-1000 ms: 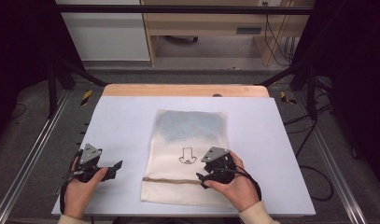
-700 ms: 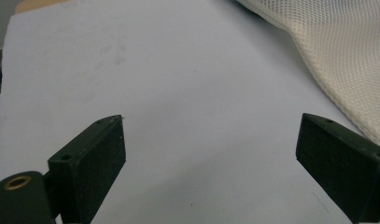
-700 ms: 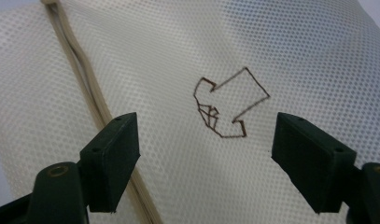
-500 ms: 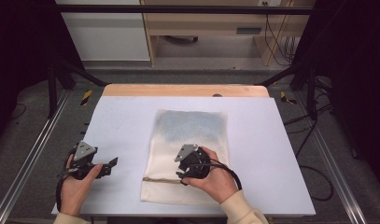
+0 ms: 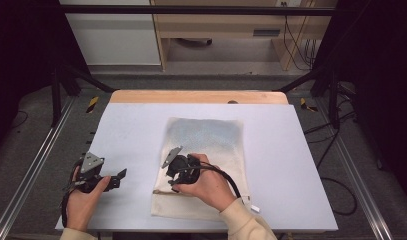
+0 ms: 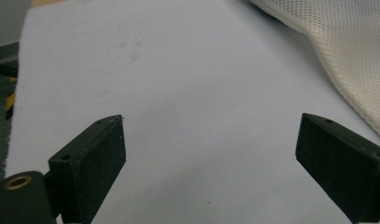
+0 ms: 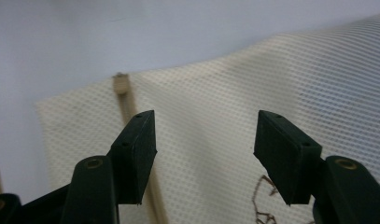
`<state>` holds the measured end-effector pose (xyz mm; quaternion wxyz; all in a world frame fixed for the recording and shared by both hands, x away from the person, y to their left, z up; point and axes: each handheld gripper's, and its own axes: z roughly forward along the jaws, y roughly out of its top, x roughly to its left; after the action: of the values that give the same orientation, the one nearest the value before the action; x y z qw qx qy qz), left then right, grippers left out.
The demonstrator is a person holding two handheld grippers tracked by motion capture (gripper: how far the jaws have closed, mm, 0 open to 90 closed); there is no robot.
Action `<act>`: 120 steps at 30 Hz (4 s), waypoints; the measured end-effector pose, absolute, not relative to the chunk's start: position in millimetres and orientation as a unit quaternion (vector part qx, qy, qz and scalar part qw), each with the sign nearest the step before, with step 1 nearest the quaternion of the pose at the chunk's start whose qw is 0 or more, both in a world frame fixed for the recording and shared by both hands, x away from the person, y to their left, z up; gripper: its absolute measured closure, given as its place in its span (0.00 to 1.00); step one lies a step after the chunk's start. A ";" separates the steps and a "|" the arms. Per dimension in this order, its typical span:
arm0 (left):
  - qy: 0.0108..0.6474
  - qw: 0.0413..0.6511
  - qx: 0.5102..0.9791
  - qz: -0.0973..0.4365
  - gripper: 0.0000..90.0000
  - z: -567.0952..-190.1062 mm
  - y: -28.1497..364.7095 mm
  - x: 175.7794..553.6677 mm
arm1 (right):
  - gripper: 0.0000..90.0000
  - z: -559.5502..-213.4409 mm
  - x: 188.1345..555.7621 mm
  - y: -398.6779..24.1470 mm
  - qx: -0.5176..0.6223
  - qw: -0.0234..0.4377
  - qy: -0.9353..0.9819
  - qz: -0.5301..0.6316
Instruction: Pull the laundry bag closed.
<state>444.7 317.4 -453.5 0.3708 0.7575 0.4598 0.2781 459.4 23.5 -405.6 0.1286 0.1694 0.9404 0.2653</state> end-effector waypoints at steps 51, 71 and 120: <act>0.430 0.338 0.797 0.256 0.11 -454.5 301.8 458.7 | 0.91 -446.5 452.5 77.0 0.121 0.047 0.956 0.262; 0.410 0.372 0.817 0.161 0.11 -445.3 303.9 434.0 | 0.91 -420.1 455.0 60.7 0.114 0.035 0.946 0.302; 0.323 0.425 0.837 0.117 0.06 -443.3 248.2 400.8 | 0.91 -419.9 457.3 54.2 0.115 0.043 0.942 0.314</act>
<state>400.8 248.2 -443.3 0.4251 0.8373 0.3234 0.1170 457.3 54.2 -419.9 0.0429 0.1153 0.9415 0.3137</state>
